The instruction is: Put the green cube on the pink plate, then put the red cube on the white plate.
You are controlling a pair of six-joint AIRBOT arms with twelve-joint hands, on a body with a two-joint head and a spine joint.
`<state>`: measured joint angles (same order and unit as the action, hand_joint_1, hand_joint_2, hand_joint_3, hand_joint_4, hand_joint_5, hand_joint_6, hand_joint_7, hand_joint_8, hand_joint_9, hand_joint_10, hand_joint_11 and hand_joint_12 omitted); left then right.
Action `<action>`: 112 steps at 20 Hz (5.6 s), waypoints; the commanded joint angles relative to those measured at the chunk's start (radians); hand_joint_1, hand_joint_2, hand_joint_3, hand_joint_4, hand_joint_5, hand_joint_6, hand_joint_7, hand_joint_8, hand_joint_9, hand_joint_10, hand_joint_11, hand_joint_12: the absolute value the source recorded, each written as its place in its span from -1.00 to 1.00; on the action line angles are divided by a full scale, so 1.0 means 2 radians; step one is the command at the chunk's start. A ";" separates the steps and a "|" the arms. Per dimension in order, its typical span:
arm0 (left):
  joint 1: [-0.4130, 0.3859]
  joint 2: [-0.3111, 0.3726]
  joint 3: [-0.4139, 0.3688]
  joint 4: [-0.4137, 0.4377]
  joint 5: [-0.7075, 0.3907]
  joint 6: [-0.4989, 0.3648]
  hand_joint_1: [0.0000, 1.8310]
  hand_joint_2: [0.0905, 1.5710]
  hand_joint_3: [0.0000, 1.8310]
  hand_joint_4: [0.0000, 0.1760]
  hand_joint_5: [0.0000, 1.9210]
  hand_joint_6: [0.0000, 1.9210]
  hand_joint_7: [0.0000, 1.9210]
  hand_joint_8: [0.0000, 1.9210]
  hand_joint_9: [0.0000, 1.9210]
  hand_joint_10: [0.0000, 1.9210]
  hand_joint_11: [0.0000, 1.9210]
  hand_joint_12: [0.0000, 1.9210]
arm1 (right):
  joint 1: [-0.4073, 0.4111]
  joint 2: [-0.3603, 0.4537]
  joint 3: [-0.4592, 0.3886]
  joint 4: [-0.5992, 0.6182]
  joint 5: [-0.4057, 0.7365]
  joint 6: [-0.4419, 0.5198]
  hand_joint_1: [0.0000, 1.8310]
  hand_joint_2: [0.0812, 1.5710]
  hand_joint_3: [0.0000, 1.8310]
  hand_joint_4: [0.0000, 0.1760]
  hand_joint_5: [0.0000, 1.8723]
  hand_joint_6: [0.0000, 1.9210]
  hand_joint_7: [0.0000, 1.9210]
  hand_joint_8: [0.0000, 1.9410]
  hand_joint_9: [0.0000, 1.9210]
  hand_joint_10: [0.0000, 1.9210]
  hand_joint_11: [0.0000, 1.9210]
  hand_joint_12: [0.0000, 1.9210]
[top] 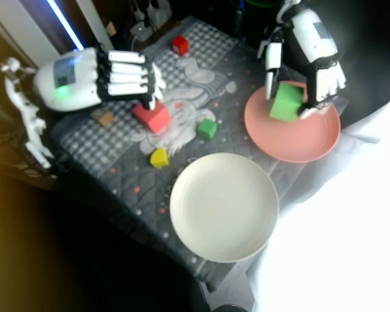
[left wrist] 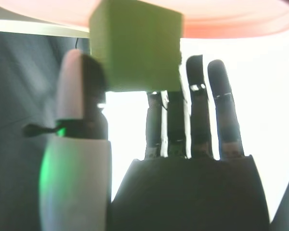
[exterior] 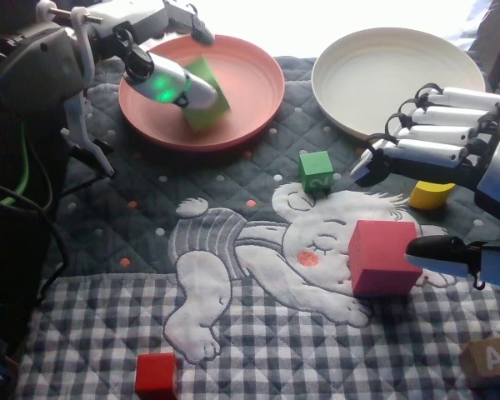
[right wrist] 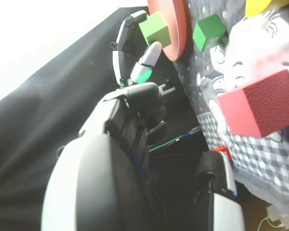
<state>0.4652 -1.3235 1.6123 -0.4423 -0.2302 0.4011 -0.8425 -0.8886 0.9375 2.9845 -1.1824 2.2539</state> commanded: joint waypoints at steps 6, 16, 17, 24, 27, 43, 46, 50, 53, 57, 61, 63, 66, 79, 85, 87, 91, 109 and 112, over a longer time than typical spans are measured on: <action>-0.004 0.019 -0.024 -0.001 -0.085 -0.002 -0.37 0.06 -1.00 0.86 -0.94 -1.00 -1.00 -1.00 -1.00 -1.00 -0.99 -1.00 | 0.007 0.006 0.001 0.012 -0.054 0.002 0.12 0.20 -1.00 -1.00 -0.58 -0.31 -0.45 -0.51 -0.60 -0.06 -0.73 0.59; 0.011 0.105 -0.142 0.027 -0.211 -0.002 -0.47 0.09 -1.00 0.47 -0.97 -0.99 -1.00 -1.00 -1.00 -1.00 -1.00 -0.97 | 0.012 -0.007 0.002 0.012 -0.012 0.008 -0.12 0.15 -0.99 -1.00 -0.50 -0.68 -0.38 -0.77 -0.63 -0.18 -0.89 0.53; 0.012 0.113 -0.152 0.030 -0.222 -0.002 -0.47 0.09 -1.00 0.32 -0.97 -0.99 -1.00 -1.00 -1.00 -1.00 -1.00 -1.00 | 0.012 -0.010 0.003 0.012 -0.008 0.009 -0.19 0.15 -1.00 -1.00 -0.50 -0.68 -0.38 -0.77 -0.65 -0.14 -0.89 0.51; 0.014 0.144 -0.199 0.061 -0.275 -0.002 -0.46 0.06 -1.00 0.49 -0.94 -1.00 -0.97 -1.00 -0.99 -1.00 -1.00 -0.60 | 0.012 -0.024 0.016 0.012 0.023 0.017 -0.20 0.14 -1.00 -1.00 -0.72 -0.10 -0.67 -0.04 -0.81 0.29 -0.93 0.84; 0.016 0.151 -0.210 0.069 -0.290 -0.002 -0.46 0.06 -1.00 0.53 -0.92 -1.00 -0.91 -1.00 -0.94 -0.98 -1.00 -0.30 | 0.016 -0.037 0.027 0.012 0.052 0.019 -0.09 0.14 -1.00 -1.00 -0.64 -0.31 -0.62 -0.31 -0.79 0.15 -0.92 0.69; 0.023 0.165 -0.232 0.089 -0.323 -0.002 -0.42 0.14 -1.00 0.66 -0.91 -1.00 -0.88 -1.00 -0.96 -0.99 -1.00 -0.39 | 0.044 -0.061 0.052 0.012 0.078 0.029 0.36 0.46 -1.00 -1.00 -0.04 0.08 -0.09 0.37 -0.25 0.60 -0.46 0.99; 0.026 0.165 -0.231 0.086 -0.322 -0.002 -0.41 0.13 -1.00 0.59 -0.91 -1.00 -0.88 -1.00 -0.95 -0.99 -1.00 -0.38 | 0.062 -0.059 0.054 0.012 0.077 0.029 0.34 0.47 -1.00 -1.00 -0.01 -0.01 -0.14 0.52 -0.30 0.77 -0.51 1.00; 0.029 0.165 -0.231 0.083 -0.319 -0.002 -0.41 0.11 -1.00 0.58 -0.90 -1.00 -0.90 -1.00 -0.96 -1.00 -1.00 -0.39 | 0.092 -0.054 0.058 0.012 0.074 0.029 0.36 0.46 -1.00 -1.00 -0.07 0.05 -0.05 0.41 -0.12 0.62 -0.23 0.90; 0.030 0.165 -0.233 0.085 -0.323 -0.002 -0.41 0.10 -1.00 0.49 -0.88 -1.00 -0.90 -1.00 -0.96 -1.00 -1.00 -0.26 | 0.117 -0.057 0.080 0.012 0.075 0.029 0.36 0.54 -1.00 -1.00 -0.15 0.09 -0.18 0.63 -0.20 0.86 -0.20 1.00; 0.038 0.171 -0.244 0.088 -0.344 -0.002 -0.44 0.11 -1.00 0.74 -0.91 -1.00 -0.93 -0.99 -0.97 -0.99 -1.00 -0.33 | 0.137 -0.062 0.111 0.012 0.079 0.029 0.34 0.49 -1.00 -1.00 -0.07 0.04 -0.12 0.51 -0.23 0.81 -0.31 1.00; 0.045 0.176 -0.252 0.103 -0.372 -0.002 -0.43 0.13 -1.00 0.36 -0.91 -1.00 -0.91 -1.00 -0.97 -0.99 -1.00 -0.31 | 0.171 -0.076 0.151 0.012 0.116 0.029 0.45 0.47 -1.00 -1.00 -0.05 0.01 -0.11 0.36 -0.21 0.65 -0.31 0.97; 0.048 0.178 -0.257 0.113 -0.387 -0.002 -0.41 0.15 -1.00 0.31 -0.91 -1.00 -0.90 -1.00 -0.95 -0.99 -1.00 -0.15 | 0.186 -0.091 0.176 0.012 0.136 0.029 0.36 0.47 -1.00 -1.00 -0.04 -0.02 -0.10 0.49 -0.17 0.82 -0.22 1.00; 0.055 0.183 -0.265 0.128 -0.417 -0.002 -0.46 0.09 -1.00 0.63 -0.89 -1.00 -0.89 -1.00 -0.94 -0.99 -1.00 0.06 | 0.207 -0.112 0.215 0.012 0.174 0.029 0.35 0.49 -1.00 -1.00 -0.05 0.00 -0.15 0.57 -0.22 0.87 -0.25 1.00; 0.078 0.213 -0.309 0.167 -0.516 -0.002 -0.30 0.07 -1.00 0.55 -0.89 -1.00 -0.87 -1.00 -0.91 -0.99 -1.00 -0.04 | 0.265 -0.135 0.298 0.012 0.289 0.029 0.34 0.53 -0.99 -1.00 -0.16 0.19 -0.18 0.52 -0.28 0.68 -0.38 0.93; 0.079 0.213 -0.310 0.168 -0.519 -0.002 -0.30 0.08 -1.00 0.04 -0.90 -1.00 -0.85 -1.00 -0.91 -1.00 -1.00 -0.09 | 0.265 -0.145 0.312 0.012 0.312 0.029 0.35 0.50 -1.00 -1.00 0.01 -0.06 -0.22 0.60 -0.37 0.80 -0.44 1.00; 0.079 0.213 -0.310 0.168 -0.519 -0.002 -0.32 0.07 -1.00 -0.04 -0.90 -1.00 -0.85 -1.00 -0.90 -1.00 -1.00 -0.04 | 0.264 -0.147 0.314 0.012 0.316 0.029 0.44 0.52 -1.00 -1.00 -0.06 0.13 -0.27 0.44 -0.33 0.66 -0.46 0.86; 0.079 0.213 -0.310 0.168 -0.521 -0.002 -0.35 0.07 -1.00 0.14 -0.91 -1.00 -0.86 -1.00 -0.90 -1.00 -1.00 0.08 | 0.261 -0.152 0.316 0.012 0.318 0.029 0.29 0.22 -1.00 -1.00 -0.40 -0.92 -0.33 -0.96 -0.45 -0.80 -0.94 0.33; 0.096 0.217 -0.310 0.155 -0.530 -0.002 -0.33 0.11 -1.00 0.32 -0.84 -0.99 -0.79 -0.99 -0.84 -0.99 -1.00 -0.11 | 0.237 -0.082 0.209 0.012 0.195 0.029 0.07 0.25 -0.98 -1.00 -0.43 -0.99 -0.46 -1.00 -0.51 -0.99 -1.00 0.33; 0.096 0.218 -0.310 0.151 -0.530 -0.002 -0.31 0.11 -1.00 0.55 -0.82 -1.00 -0.78 -0.99 -0.83 -0.99 -1.00 -0.03 | 0.227 -0.060 0.179 0.012 0.151 0.029 0.13 0.17 -1.00 -1.00 -0.41 -0.98 -0.46 -0.99 -0.55 -1.00 -1.00 0.24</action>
<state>0.6670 -0.8925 0.9928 -0.1474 -1.1736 0.4007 -0.4004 -1.0080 1.2831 2.9803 -0.7521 2.3108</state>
